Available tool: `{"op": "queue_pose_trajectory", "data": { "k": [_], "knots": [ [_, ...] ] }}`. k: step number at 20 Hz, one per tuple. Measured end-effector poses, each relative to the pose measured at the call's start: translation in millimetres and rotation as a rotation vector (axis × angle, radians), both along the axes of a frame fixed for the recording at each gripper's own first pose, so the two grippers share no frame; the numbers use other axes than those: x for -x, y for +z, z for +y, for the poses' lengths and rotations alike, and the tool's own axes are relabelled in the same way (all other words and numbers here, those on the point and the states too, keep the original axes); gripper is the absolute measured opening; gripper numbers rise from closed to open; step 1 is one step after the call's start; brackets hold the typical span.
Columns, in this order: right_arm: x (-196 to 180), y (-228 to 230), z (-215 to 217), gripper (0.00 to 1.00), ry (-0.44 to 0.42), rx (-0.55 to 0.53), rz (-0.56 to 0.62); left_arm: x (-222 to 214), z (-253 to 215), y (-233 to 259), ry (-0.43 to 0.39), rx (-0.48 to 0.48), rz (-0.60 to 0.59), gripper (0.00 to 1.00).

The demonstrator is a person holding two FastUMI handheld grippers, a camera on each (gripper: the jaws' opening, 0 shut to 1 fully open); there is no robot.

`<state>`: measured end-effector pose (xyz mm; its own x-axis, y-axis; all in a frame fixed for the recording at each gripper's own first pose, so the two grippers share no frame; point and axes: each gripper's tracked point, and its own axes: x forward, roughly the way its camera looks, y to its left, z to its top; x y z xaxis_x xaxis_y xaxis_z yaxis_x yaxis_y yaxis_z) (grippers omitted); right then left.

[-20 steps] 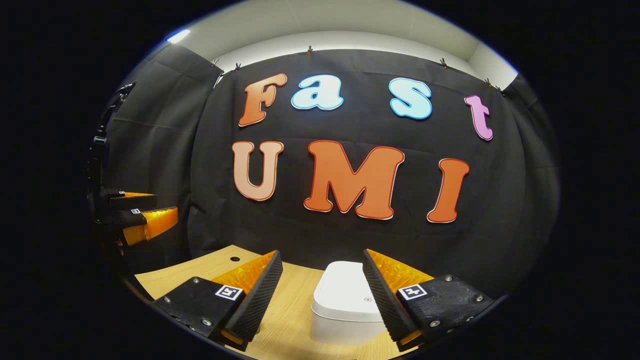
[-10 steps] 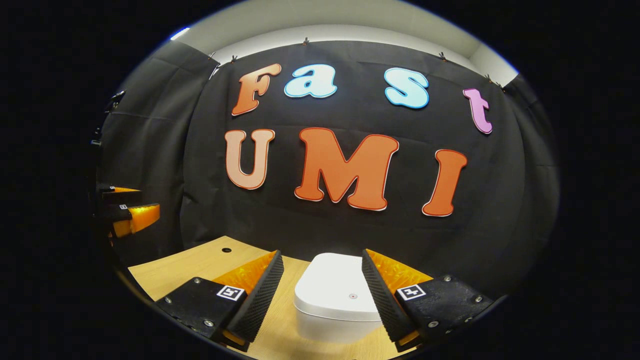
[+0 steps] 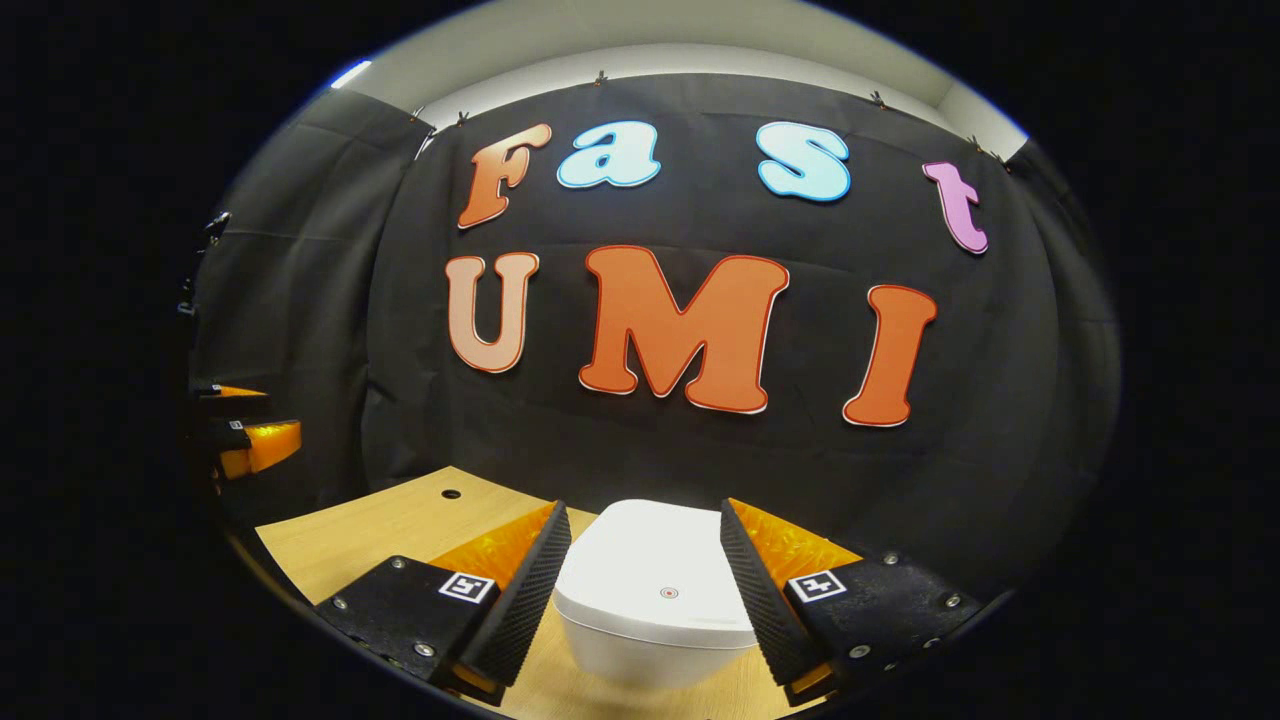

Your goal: Press the lid of the desktop garbage bin to open it, pick up the crumpled paper on the desktop and throw it into the bin, then pick up the pop can on the desktop and drop it into the bin, and finally close the garbage bin lid.

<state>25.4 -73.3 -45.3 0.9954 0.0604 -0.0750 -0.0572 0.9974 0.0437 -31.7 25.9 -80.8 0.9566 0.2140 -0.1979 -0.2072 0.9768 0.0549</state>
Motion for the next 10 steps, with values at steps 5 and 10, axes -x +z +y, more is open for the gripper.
{"op": "queue_pose_trajectory", "data": {
  "k": [5,10],
  "knots": [
    [-5.6,-8.2,-3.2,0.88,0.018,0.002,0.024,4.9,5.7,-19.3,0.04,0.031,0.053,0.99],
    [-15.9,-15.2,-0.8,0.86,-0.014,0.0,0.055,5.3,14.2,-37.6,0.027,-0.019,0.093,1.0]
  ]
}}
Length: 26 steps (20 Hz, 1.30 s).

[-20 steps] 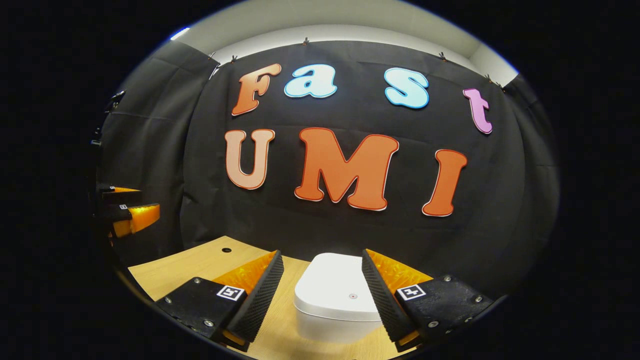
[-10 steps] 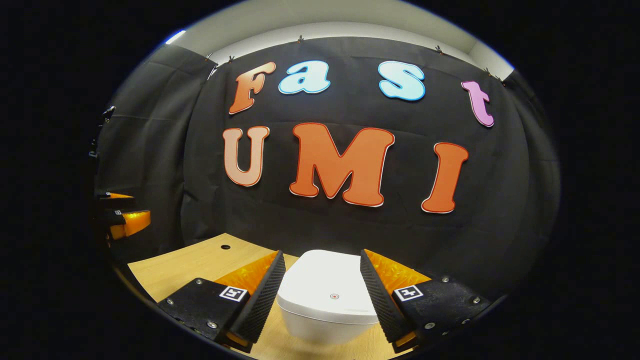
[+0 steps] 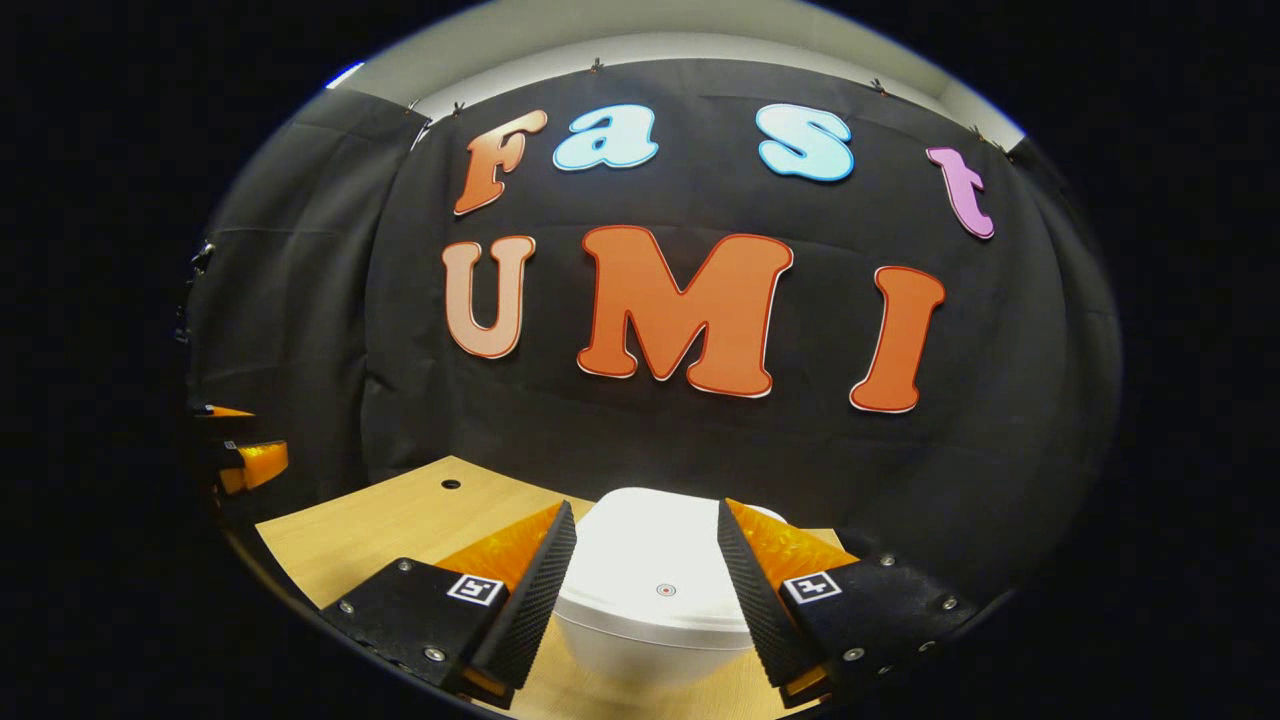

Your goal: Press the lid of the desktop garbage bin to open it, pick up the crumpled paper on the desktop and throw it into the bin, then pick up the pop can on the desktop and drop it into the bin, and finally close the garbage bin lid.

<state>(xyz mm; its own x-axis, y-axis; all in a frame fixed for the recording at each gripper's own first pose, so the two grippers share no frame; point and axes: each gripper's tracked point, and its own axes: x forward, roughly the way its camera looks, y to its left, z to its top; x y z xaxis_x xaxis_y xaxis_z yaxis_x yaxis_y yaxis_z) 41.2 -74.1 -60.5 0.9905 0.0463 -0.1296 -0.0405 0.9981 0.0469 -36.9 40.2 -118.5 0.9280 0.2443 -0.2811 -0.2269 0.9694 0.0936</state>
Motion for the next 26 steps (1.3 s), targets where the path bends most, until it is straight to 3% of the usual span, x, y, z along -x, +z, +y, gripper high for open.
{"op": "queue_pose_trajectory", "data": {
  "k": [4,8,9,11,15,19,26],
  "knots": [
    [-6.6,1.0,4.5,0.83,-0.038,0.006,0.012,-18.1,5.8,-16.2,-0.057,-0.028,0.039,0.99],
    [-15.4,-12.3,1.4,0.71,-0.086,-0.002,0.076,-30.2,14.8,-35.7,-0.09,-0.02,0.079,1.0],
    [-18.2,-15.1,-2.3,0.5,-0.106,-0.003,0.092,-32.0,17.5,-39.6,-0.095,-0.019,0.087,1.0],
    [-20.9,-21.0,-5.6,0.25,-0.13,0.003,0.126,-37.5,21.3,-44.9,-0.1,-0.016,0.099,0.99],
    [-22.2,-39.7,-9.5,0.08,-0.146,-0.03,0.207,-37.2,24.5,-54.2,-0.102,-0.012,0.121,0.99],
    [-21.5,-62.1,-12.2,0.06,-0.139,-0.069,0.299,-40.7,26.2,-58.3,-0.105,-0.012,0.131,1.0],
    [-14.7,-86.4,-7.5,0.06,-0.119,-0.039,0.412,-43.9,27.1,-60.9,-0.105,-0.008,0.141,1.0]
  ]
}}
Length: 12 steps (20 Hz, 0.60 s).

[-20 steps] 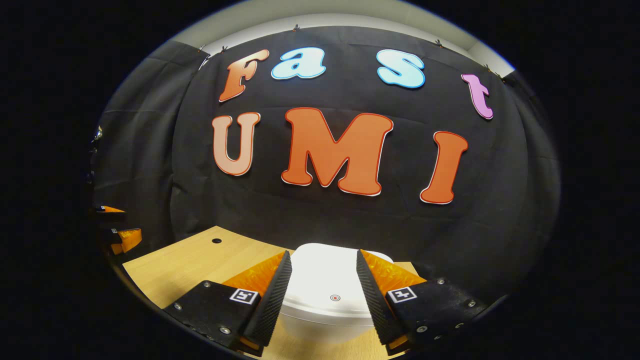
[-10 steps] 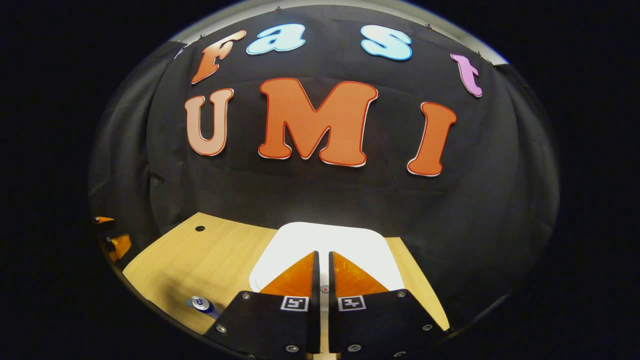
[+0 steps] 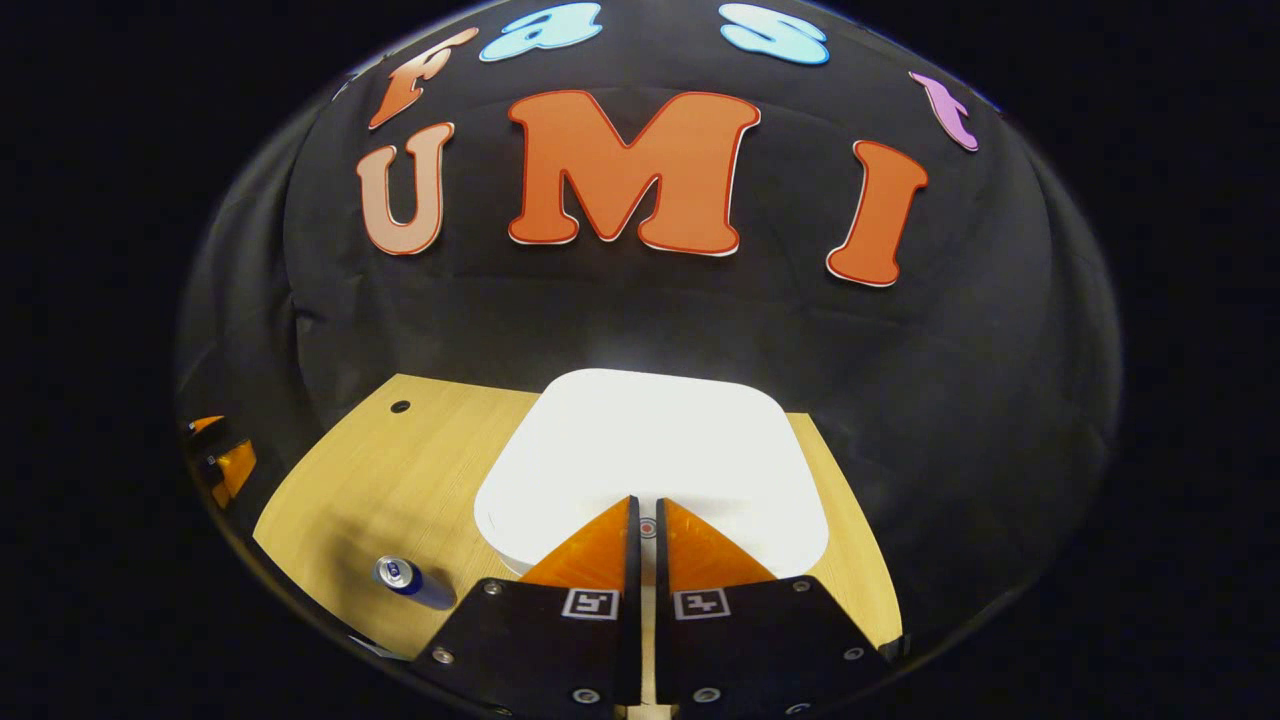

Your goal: Press the lid of the desktop garbage bin to open it, pick up the crumpled paper on the desktop and throw it into the bin, then pick up the pop can on the desktop and drop it into the bin, and finally close the garbage bin lid.

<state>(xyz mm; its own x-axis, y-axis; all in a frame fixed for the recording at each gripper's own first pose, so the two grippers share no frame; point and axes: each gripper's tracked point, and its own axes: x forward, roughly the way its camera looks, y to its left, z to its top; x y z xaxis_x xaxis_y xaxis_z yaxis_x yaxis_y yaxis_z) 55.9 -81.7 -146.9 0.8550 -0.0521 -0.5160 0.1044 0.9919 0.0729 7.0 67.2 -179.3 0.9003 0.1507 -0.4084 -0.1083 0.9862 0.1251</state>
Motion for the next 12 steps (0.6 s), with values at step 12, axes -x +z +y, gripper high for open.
{"op": "queue_pose_trajectory", "data": {
  "k": [12],
  "knots": [
    [4.6,4.7,-0.7,0.01,0.031,0.139,-0.011,9.2,11.4,2.8,0.02,-0.014,-0.01,0.99]
  ]
}}
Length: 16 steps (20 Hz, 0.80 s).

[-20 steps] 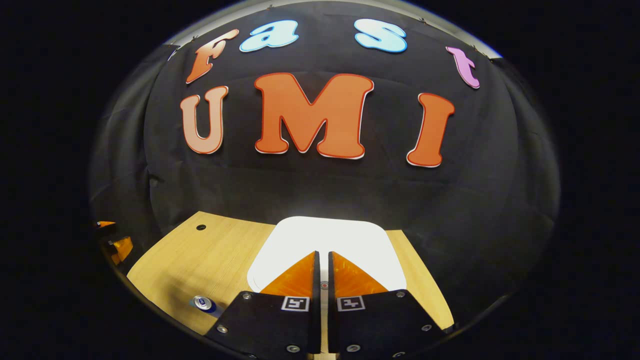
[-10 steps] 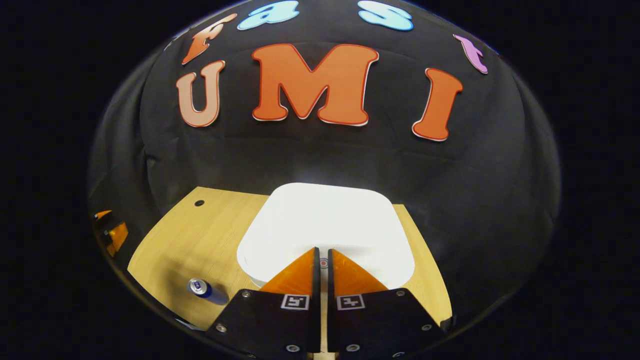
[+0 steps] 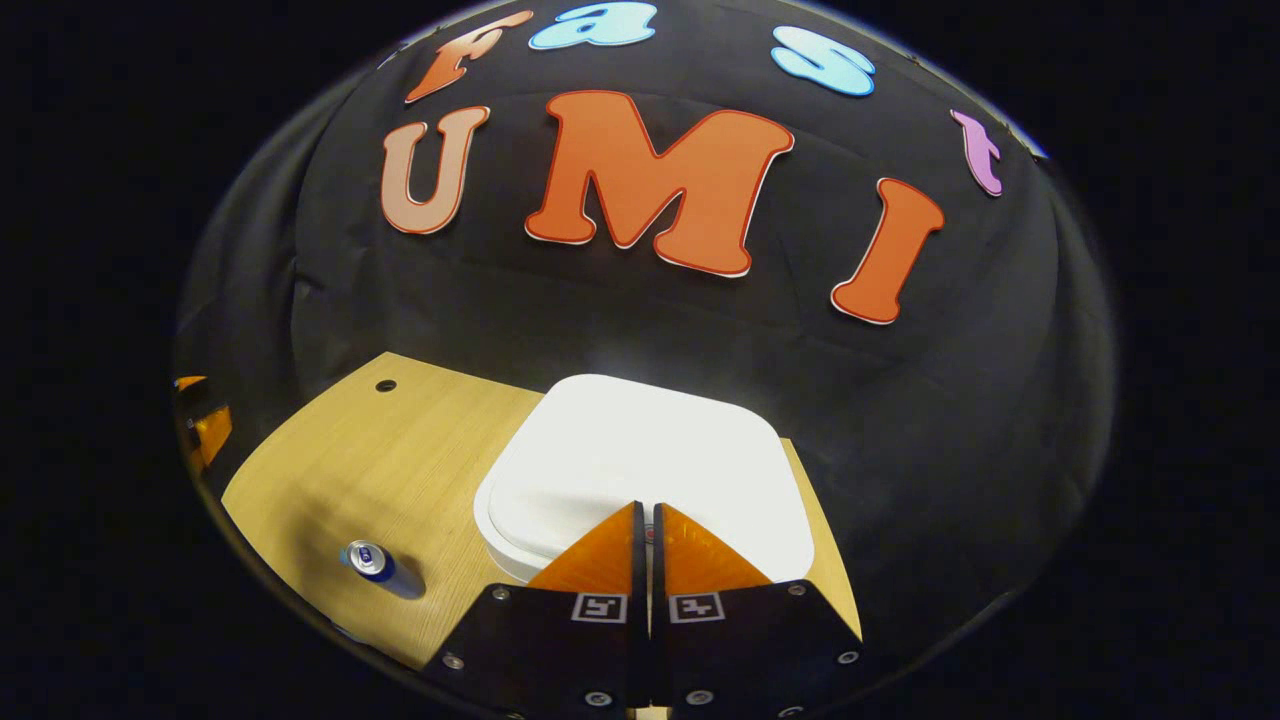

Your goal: Press the lid of the desktop garbage bin to open it, pick up the crumpled paper on the desktop and throw it into the bin, then pick up the pop can on the desktop and drop it into the bin, and finally close the garbage bin lid.

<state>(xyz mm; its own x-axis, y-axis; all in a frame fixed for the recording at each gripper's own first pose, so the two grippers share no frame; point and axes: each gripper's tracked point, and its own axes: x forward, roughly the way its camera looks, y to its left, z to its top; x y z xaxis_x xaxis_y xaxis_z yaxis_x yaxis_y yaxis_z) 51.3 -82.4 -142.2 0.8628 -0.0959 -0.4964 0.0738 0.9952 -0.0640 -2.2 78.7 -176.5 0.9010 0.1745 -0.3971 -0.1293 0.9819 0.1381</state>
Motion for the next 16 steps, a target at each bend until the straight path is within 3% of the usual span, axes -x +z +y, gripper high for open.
{"op": "queue_pose_trajectory", "data": {
  "k": [1,2,3,4,8,9,11,16],
  "knots": [
    [-0.3,3.9,0.4,0.01,-0.001,0.0,-0.016,1.2,0.9,-0.7,0.003,-0.003,-0.001,0.95],
    [0.1,10.3,-1.0,0.01,-0.005,0.003,-0.04,1.5,1.4,-1.2,0.004,-0.001,0.0,1.0],
    [-1.2,19.5,-4.3,0.03,-0.017,0.009,-0.073,1.1,1.4,-1.7,0.002,0.003,0.001,0.96],
    [-3.1,30.2,-6.9,0.04,-0.028,0.013,-0.116,0.3,0.4,-1.8,-0.003,0.005,0.0,1.0],
    [-6.0,74.0,-9.1,0.06,-0.057,0.008,-0.282,-3.5,-1.5,-1.6,-0.023,0.007,-0.002,1.0],
    [-6.2,81.8,-6.8,0.08,-0.055,0.003,-0.313,-3.7,-2.1,-1.7,-0.028,0.009,-0.003,0.95],
    [-4.5,87.8,2.6,0.11,-0.032,-0.008,-0.338,-5.2,-2.8,-3.0,-0.037,0.012,-0.002,1.0],
    [5.0,90.5,45.0,0.19,0.08,-0.047,-0.363,-7.2,-4.9,-14.2,-0.061,0.036,0.026,1.0]
  ]
}}
